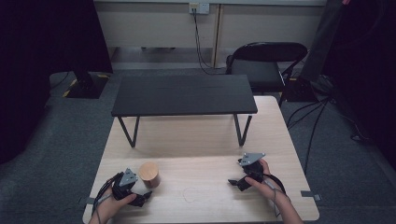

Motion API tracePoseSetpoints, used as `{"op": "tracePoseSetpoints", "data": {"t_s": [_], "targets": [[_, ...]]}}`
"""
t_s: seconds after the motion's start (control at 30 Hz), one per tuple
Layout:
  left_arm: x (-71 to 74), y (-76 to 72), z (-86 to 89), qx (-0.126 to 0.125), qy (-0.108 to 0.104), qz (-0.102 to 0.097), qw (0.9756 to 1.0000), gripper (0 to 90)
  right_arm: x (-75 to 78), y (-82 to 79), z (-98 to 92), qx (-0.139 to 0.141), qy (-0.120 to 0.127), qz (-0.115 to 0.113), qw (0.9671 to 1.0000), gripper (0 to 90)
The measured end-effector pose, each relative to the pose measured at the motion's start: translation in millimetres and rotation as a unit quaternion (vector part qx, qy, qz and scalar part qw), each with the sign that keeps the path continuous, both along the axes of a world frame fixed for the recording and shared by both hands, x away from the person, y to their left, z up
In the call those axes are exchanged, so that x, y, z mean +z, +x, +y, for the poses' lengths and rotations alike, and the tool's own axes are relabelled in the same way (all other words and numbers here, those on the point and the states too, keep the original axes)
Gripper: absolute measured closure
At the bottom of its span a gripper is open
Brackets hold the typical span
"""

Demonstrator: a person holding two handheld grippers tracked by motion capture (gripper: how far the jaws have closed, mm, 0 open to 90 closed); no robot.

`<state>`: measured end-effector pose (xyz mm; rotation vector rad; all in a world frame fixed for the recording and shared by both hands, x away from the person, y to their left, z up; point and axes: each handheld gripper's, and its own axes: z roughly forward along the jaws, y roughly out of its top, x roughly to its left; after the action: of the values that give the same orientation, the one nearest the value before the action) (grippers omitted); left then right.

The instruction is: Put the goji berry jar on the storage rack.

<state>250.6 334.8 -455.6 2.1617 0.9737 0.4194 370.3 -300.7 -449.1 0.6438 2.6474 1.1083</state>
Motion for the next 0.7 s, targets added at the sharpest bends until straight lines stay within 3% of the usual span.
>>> {"op": "tracePoseSetpoints", "data": {"t_s": [0.7], "targets": [[0.4, 0.1, -1.0, 0.003, 0.001, 0.000, 1.0000, 0.0, -0.1, 0.8, -0.1, 0.001, 0.000, -0.001, 1.0000, 0.0]]}}
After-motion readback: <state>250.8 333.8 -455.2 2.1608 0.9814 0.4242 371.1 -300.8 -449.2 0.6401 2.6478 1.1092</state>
